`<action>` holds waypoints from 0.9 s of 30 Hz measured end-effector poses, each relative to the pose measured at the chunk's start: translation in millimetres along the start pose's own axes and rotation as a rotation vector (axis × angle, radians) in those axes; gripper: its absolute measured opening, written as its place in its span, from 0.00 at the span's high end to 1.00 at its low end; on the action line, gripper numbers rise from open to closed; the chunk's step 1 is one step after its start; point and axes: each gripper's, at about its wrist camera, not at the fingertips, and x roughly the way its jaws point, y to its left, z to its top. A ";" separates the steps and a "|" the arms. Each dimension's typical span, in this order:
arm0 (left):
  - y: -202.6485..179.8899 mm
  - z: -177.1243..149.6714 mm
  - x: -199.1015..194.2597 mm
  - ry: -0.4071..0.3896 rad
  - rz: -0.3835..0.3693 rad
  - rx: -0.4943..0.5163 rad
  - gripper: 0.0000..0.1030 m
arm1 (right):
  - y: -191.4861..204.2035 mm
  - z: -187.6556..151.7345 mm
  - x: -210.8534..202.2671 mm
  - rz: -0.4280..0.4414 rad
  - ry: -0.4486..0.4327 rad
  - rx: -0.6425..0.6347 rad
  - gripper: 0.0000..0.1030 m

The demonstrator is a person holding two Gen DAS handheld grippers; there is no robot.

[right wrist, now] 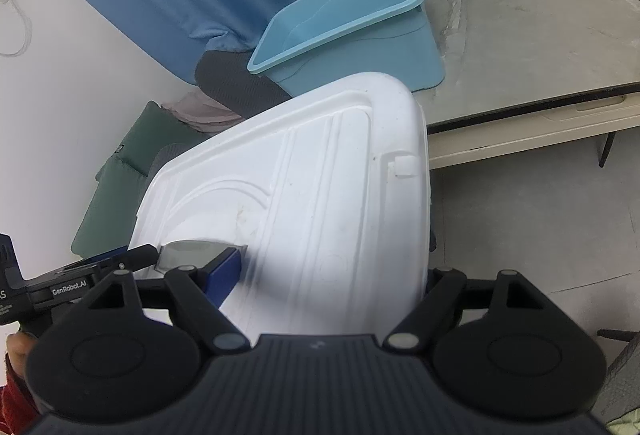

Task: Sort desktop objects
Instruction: 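Carry the raised white lid with both grippers over the light-blue bin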

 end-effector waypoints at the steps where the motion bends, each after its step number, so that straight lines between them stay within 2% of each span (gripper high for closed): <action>1: 0.2 -0.1 -2.3 0.000 0.002 0.000 0.06 | 1.1 -1.7 -1.1 0.002 0.000 -0.001 0.21; 16: 0.9 6.9 -11.5 0.016 0.007 0.000 0.06 | 10.7 -2.3 -0.6 0.001 0.004 0.000 0.21; 27: -8.2 44.6 9.5 0.026 0.013 -0.001 0.06 | 2.2 35.6 14.3 0.010 0.011 -0.003 0.21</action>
